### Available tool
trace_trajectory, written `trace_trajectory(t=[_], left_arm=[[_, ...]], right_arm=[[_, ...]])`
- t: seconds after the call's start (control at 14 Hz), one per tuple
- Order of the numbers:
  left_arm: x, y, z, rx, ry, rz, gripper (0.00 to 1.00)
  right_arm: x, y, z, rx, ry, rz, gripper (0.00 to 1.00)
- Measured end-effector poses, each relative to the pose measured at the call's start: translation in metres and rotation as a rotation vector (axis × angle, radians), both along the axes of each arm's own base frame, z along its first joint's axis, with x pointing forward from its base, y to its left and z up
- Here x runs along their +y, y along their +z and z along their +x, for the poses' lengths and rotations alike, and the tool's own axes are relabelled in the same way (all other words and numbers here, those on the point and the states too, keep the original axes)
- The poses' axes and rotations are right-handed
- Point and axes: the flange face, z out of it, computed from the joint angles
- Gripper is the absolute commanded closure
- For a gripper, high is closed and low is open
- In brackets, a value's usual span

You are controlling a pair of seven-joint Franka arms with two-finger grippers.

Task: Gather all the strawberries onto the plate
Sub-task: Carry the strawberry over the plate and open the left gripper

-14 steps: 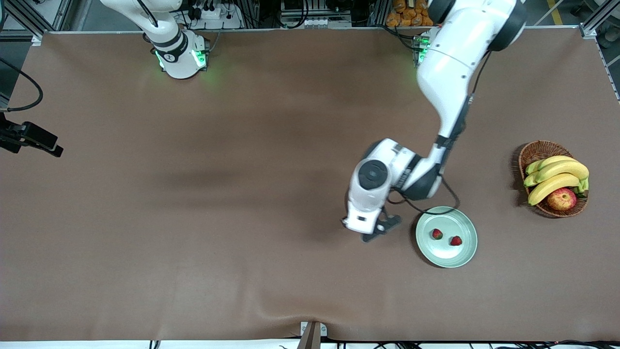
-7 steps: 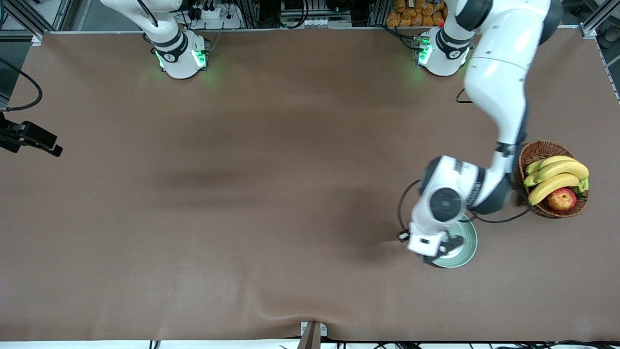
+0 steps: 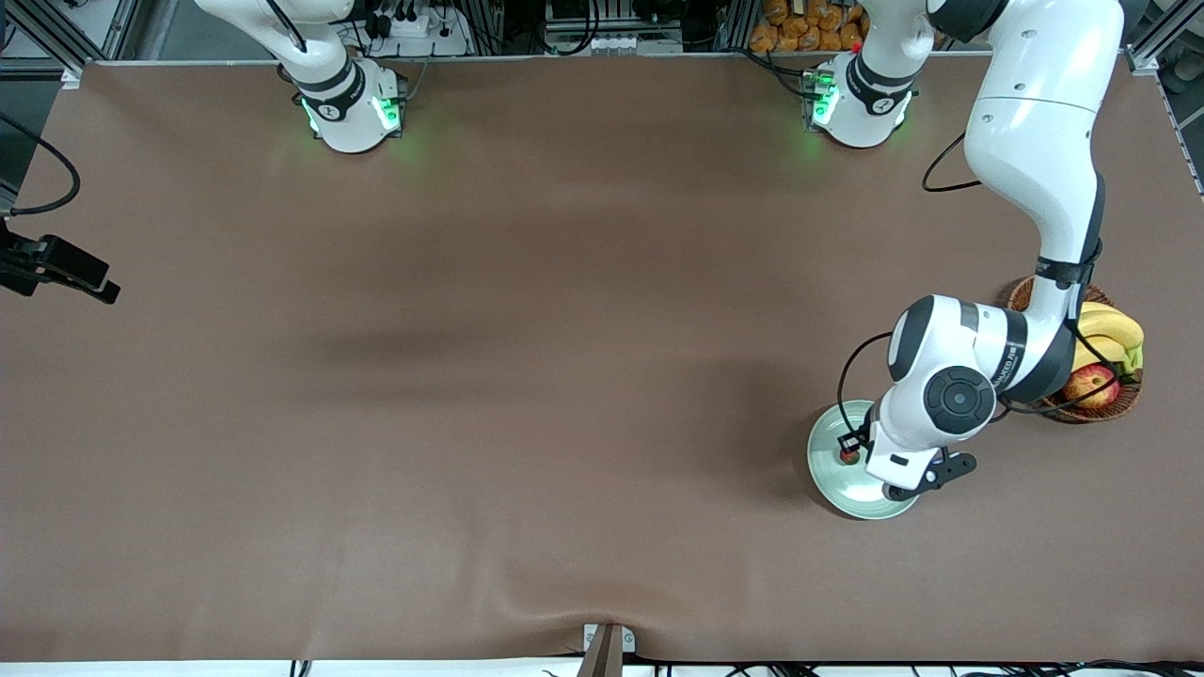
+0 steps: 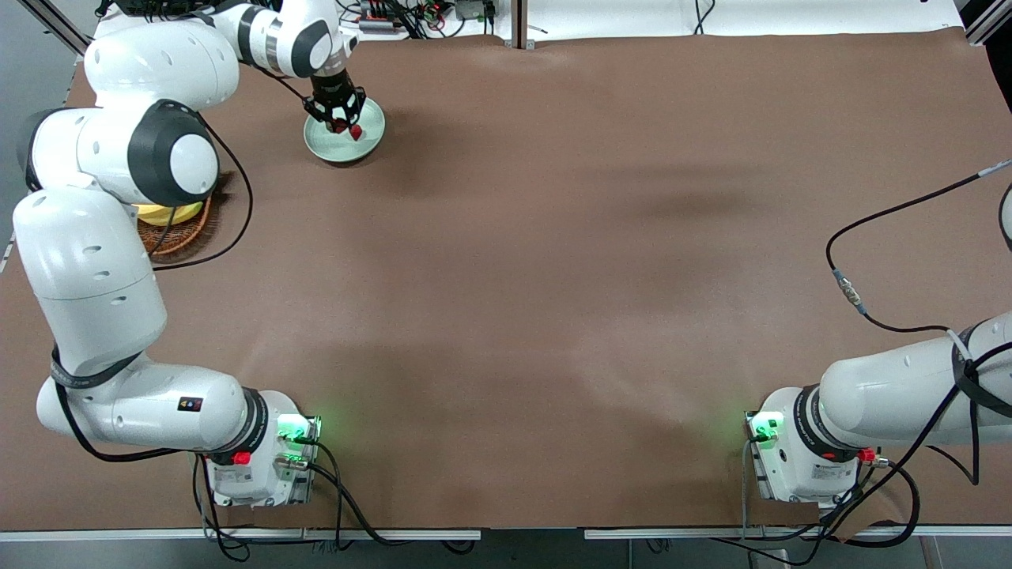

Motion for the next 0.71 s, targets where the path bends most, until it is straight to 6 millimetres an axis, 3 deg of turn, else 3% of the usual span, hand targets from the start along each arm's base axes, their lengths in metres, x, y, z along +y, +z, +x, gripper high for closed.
trace_trajectory(t=[0.29, 0.36, 0.5, 0.57, 0.64, 0.71], left_arm=[[0.016, -0.014, -0.007, 0.036, -0.012, 0.003, 0.96], [0.022, -0.014, -0.006, 0.039, -0.017, 0.001, 0.88], [0.032, -0.015, -0.005, 0.041, -0.021, -0.002, 0.55], [0.033, -0.015, -0.004, 0.042, -0.026, -0.003, 0.11], [0.033, -0.016, -0.005, 0.043, -0.028, -0.003, 0.00], [0.031, -0.017, -0.005, 0.044, -0.030, -0.004, 0.00]], right_arm=[[0.000, 0.000, 0.000, 0.000, 0.000, 0.000, 0.00], [0.000, 0.000, 0.000, 0.001, 0.000, 0.000, 0.00], [-0.001, 0.000, 0.000, 0.001, -0.001, 0.000, 0.00], [-0.003, 0.000, 0.000, 0.002, -0.005, 0.000, 0.00], [-0.008, -0.001, -0.001, 0.007, -0.013, 0.001, 0.00], [-0.012, -0.002, -0.003, 0.016, -0.019, 0.002, 0.00]])
